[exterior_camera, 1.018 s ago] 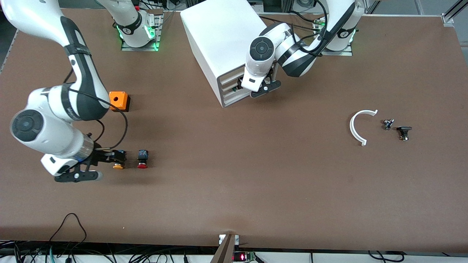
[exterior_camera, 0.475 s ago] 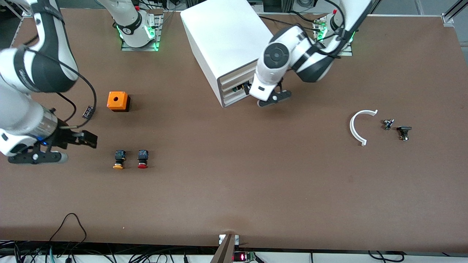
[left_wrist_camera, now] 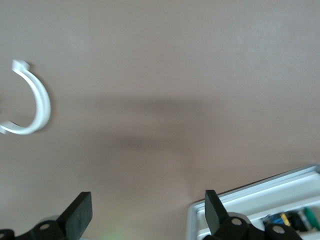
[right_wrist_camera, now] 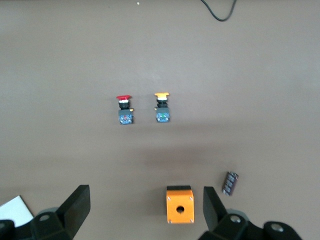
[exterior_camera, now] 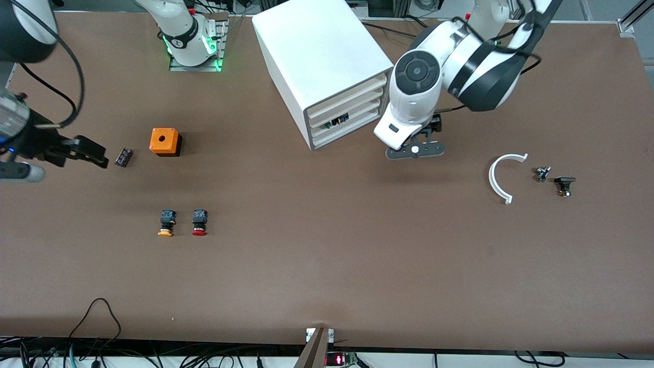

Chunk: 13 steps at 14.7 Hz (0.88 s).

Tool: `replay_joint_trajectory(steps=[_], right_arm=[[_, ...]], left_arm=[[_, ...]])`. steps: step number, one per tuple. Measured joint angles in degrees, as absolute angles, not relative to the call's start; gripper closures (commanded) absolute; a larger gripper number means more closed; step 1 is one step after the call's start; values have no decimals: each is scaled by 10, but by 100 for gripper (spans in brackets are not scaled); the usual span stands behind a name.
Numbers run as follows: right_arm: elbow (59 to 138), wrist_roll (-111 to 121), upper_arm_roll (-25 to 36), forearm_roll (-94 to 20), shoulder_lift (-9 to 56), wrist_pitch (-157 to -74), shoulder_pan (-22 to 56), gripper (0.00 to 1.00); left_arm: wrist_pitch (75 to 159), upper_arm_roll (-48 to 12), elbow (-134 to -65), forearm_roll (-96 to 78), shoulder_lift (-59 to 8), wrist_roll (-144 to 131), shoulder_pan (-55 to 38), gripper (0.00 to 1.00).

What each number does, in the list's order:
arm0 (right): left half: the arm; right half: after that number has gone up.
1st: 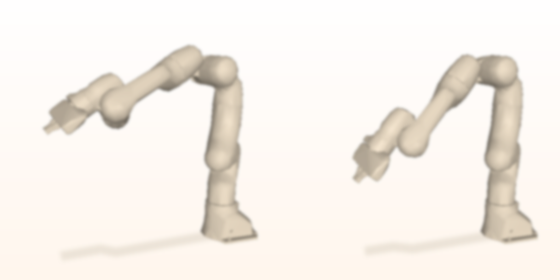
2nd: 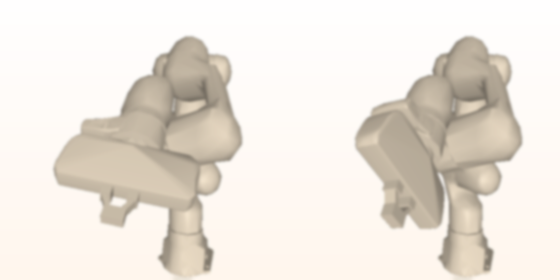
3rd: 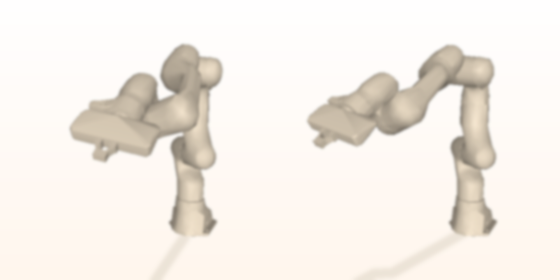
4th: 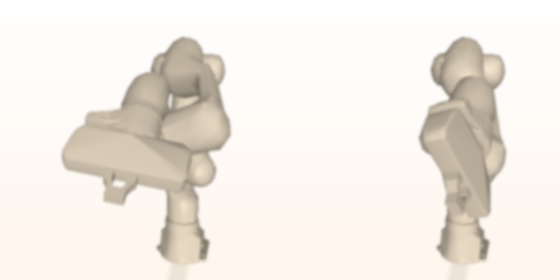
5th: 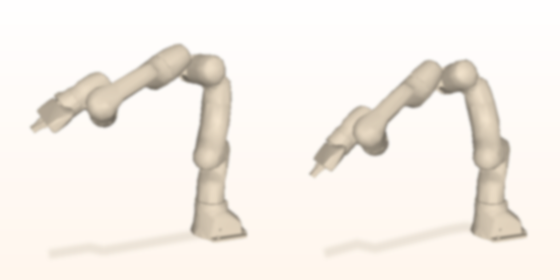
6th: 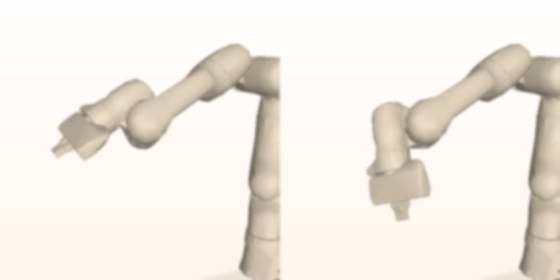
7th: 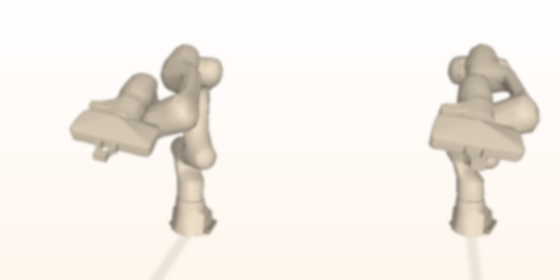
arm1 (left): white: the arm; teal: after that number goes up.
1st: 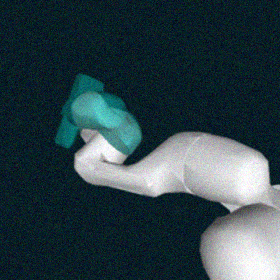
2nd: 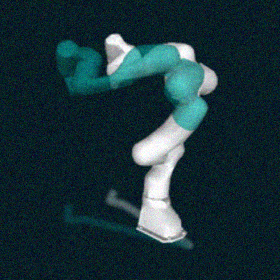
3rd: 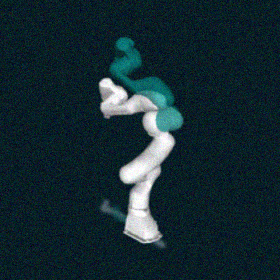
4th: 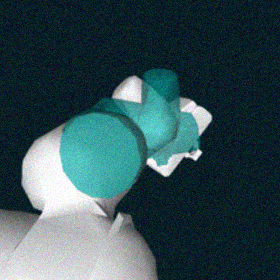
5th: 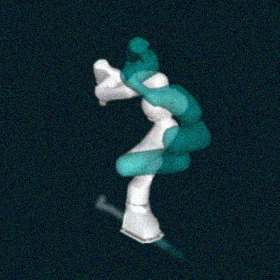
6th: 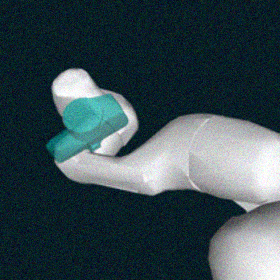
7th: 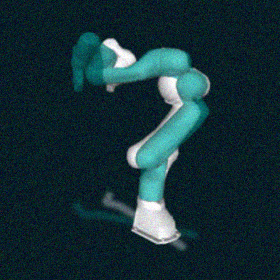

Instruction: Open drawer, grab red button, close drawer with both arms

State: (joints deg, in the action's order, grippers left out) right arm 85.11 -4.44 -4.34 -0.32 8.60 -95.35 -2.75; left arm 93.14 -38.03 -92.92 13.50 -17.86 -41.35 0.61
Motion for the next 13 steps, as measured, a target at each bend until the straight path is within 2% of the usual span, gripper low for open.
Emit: replay_joint_trajectory(steps=[1, 3, 6, 9, 11, 13], right_arm=[[856, -44, -39, -4, 68, -939, -28, 0], [875, -45, -39, -4, 41, -934, -28, 0], [924, -45, -37, -4, -17, -928, -28, 0], [945, -45, -37, -4, -48, -904, -28, 0], [946, -45, -38, -4, -49, -904, -27, 0], [946, -45, -39, -4, -49, -904, -26, 0]], left_arm=[[901, -380, -894, 136, -171, -358, 30, 1], [883, -380, -866, 136, -158, -291, 64, 1], [875, -370, -847, 135, -128, -182, 98, 1], [865, -365, -843, 125, -107, -120, 128, 1], [864, -323, -838, 74, -97, -55, 140, 1], [865, -221, -845, 10, -83, 16, 113, 1]])
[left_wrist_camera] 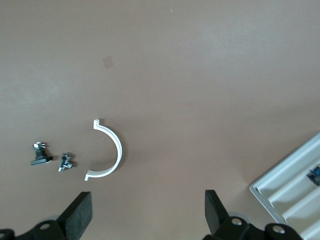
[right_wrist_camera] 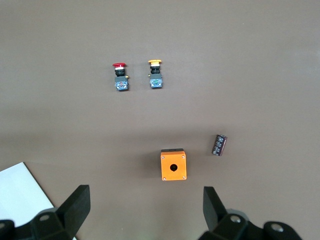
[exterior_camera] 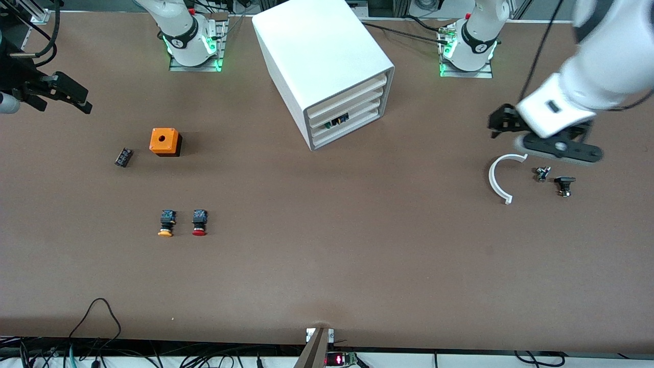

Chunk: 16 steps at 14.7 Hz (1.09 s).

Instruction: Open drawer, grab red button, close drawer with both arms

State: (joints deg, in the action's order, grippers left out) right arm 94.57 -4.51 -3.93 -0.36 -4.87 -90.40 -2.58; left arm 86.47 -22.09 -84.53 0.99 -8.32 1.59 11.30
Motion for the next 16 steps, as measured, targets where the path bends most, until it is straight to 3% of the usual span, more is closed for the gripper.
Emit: replay_joint_trajectory(steps=[3, 5, 9, 16], right_arm=[[945, -45, -40, -4, -49, -904, -25, 0], [942, -45, -40, -4, -49, -905, -25, 0], [939, -45, -40, -4, -49, -905, -25, 0], [939, -45, -41, -4, -49, -905, -24, 0]], left_arm=[[919, -78, -887, -25, -55, 96, 35, 0], [966, -30, -926, -25, -23, 111, -7, 0], [968, -19, -967, -25, 24, 66, -25, 0], [955, -17, -981, 4, 25, 36, -43, 0]])
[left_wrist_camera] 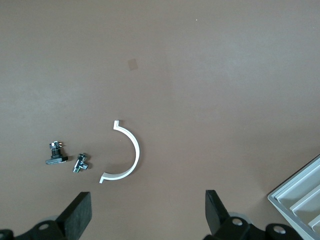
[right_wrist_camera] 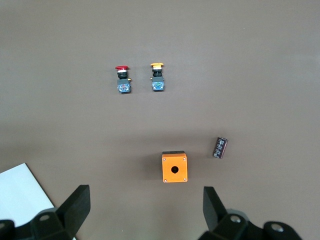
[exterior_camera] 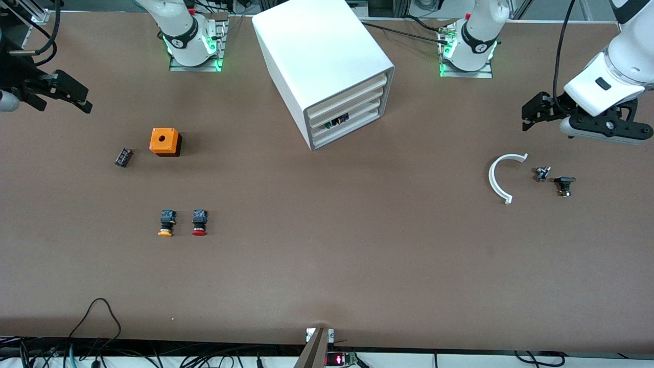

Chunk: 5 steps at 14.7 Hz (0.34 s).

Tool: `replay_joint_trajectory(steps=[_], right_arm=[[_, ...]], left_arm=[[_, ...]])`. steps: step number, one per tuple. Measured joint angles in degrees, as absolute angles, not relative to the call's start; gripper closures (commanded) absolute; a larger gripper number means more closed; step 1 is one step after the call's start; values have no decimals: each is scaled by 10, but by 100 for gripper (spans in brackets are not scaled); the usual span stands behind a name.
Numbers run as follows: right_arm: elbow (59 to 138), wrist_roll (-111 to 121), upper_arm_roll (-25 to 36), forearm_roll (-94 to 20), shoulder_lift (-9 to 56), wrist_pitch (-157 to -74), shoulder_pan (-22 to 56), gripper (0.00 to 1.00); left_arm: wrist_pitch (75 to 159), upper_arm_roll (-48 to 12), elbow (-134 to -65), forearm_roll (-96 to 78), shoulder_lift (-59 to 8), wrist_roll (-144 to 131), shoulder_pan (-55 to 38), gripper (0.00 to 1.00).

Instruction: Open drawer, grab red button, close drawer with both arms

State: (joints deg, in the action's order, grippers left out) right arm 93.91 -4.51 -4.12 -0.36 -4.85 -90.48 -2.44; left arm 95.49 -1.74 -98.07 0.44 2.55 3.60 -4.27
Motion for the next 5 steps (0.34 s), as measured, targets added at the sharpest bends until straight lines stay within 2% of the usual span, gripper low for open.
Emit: replay_joint_trajectory(steps=[5], right_arm=[[939, -45, -41, -4, -48, -905, -24, 0]], left_arm=[[953, -14, -982, 4, 21, 31, -41, 0]])
